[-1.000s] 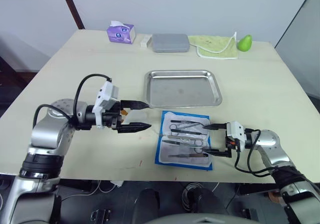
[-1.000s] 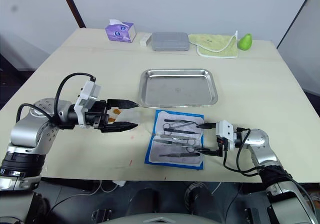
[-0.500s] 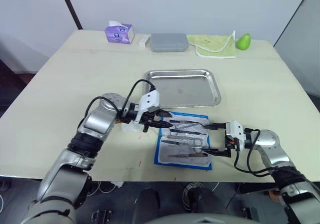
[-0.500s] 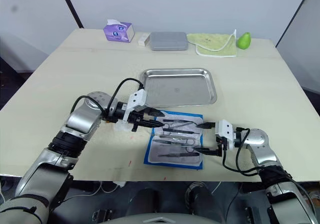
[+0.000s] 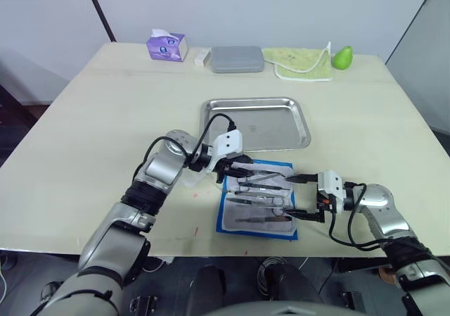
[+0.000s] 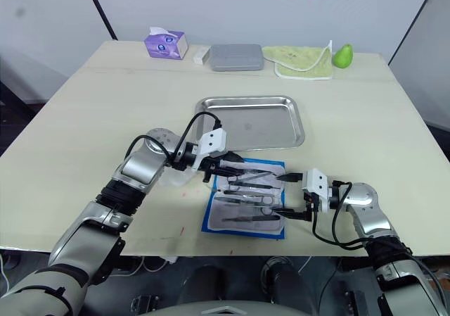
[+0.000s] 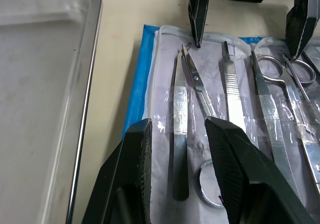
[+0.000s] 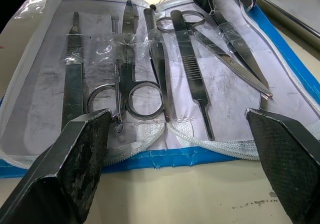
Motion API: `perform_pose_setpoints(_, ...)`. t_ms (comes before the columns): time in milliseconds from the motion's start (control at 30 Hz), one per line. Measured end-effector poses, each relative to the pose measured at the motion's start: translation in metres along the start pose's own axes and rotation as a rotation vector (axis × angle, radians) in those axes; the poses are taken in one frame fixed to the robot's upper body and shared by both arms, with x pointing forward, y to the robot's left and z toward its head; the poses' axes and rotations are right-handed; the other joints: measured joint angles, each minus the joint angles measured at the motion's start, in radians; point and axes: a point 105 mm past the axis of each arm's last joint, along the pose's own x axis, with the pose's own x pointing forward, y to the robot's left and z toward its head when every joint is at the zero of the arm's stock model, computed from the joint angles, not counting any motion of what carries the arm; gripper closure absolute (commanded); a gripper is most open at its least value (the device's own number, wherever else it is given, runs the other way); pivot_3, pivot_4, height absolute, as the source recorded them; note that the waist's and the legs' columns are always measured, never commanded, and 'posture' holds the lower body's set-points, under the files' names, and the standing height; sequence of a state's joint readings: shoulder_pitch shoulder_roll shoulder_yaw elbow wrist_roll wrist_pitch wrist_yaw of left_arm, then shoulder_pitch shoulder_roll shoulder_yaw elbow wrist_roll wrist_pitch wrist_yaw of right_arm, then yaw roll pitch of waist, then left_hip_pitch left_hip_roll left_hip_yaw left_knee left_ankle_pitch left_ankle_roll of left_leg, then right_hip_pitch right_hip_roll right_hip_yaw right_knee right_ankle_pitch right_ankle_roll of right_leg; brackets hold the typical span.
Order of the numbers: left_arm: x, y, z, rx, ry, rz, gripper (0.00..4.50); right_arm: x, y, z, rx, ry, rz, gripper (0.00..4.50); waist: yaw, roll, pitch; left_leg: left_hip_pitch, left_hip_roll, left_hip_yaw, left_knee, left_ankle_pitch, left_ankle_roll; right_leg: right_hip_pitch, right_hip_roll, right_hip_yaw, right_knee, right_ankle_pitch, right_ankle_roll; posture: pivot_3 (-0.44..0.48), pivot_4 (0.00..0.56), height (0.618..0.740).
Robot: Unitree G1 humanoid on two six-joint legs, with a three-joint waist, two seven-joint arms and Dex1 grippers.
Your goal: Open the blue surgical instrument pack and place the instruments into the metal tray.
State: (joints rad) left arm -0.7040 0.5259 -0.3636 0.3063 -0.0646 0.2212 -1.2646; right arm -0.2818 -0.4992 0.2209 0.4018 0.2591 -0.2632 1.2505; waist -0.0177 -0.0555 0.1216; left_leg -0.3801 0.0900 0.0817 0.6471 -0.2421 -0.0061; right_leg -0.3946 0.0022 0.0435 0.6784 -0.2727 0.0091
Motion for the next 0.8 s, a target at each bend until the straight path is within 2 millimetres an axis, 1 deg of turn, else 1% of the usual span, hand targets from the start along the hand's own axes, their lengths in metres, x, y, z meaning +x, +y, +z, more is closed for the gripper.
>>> perform_pose_setpoints(133, 0.0, 0.001, -0.003, 0.007, 0.017, 0.008, 2.7, 0.0, 0.0, 0.0, 0.0, 0.001, 0.0, 0.0, 0.0, 0.0, 0.0, 0.0, 0.0, 0.0, 0.0, 0.0, 0.0, 0.0, 0.0, 0.0, 0.0, 0.0, 0.0, 0.0, 0.15, 0.74)
perform_pose_setpoints(200, 0.0, 0.002, -0.009, -0.004, 0.04, 0.013, 2.7, 0.0, 0.0, 0.0, -0.001, 0.001, 0.001, 0.0, 0.0, 0.0, 0.0, 0.0, 0.0, 0.0, 0.0, 0.0, 0.0, 0.0, 0.0, 0.0, 0.0, -0.001, -0.001, 0.0, 0.15, 0.74)
perform_pose_setpoints(433, 0.003, 0.003, -0.018, -0.01, 0.07, 0.015, 2.7, 0.0, 0.0, 0.0, 0.007, 0.003, 0.004, 0.0, 0.0, 0.0, 0.0, 0.0, 0.0, 0.0, -0.001, 0.0, 0.0, 0.0, 0.0, 0.0, 0.0, -0.001, -0.001, 0.0, 0.15, 0.74)
perform_pose_setpoints(700, 0.007, 0.005, -0.018, -0.004, 0.068, 0.007, 2.7, 0.001, 0.0, 0.0, 0.008, 0.006, 0.006, 0.0, 0.0, 0.0, 0.0, 0.0, 0.0, 0.0, -0.001, 0.0, 0.0, 0.0, 0.0, 0.0, 0.0, -0.001, -0.001, 0.0, 0.15, 0.74)
perform_pose_setpoints(767, 0.009, 0.005, -0.017, 0.002, 0.071, 0.003, 3.22, 0.001, 0.0, 0.0, 0.008, 0.007, 0.007, 0.0, 0.0, 0.0, 0.0, 0.0, 0.0, 0.0, -0.001, 0.0, 0.0, 0.0, 0.0, 0.0, 0.0, -0.001, -0.001, 0.0, 0.15, 0.74)
perform_pose_setpoints(800, 0.009, 0.005, -0.017, 0.003, 0.074, -0.001, 3.37, 0.001, 0.0, 0.0, 0.008, 0.007, 0.007, 0.0, 0.0, 0.0, 0.0, 0.0, 0.0, 0.0, -0.001, 0.0, 0.0, 0.0, 0.0, 0.0, 0.0, -0.001, -0.001, 0.0, 0.15, 0.74)
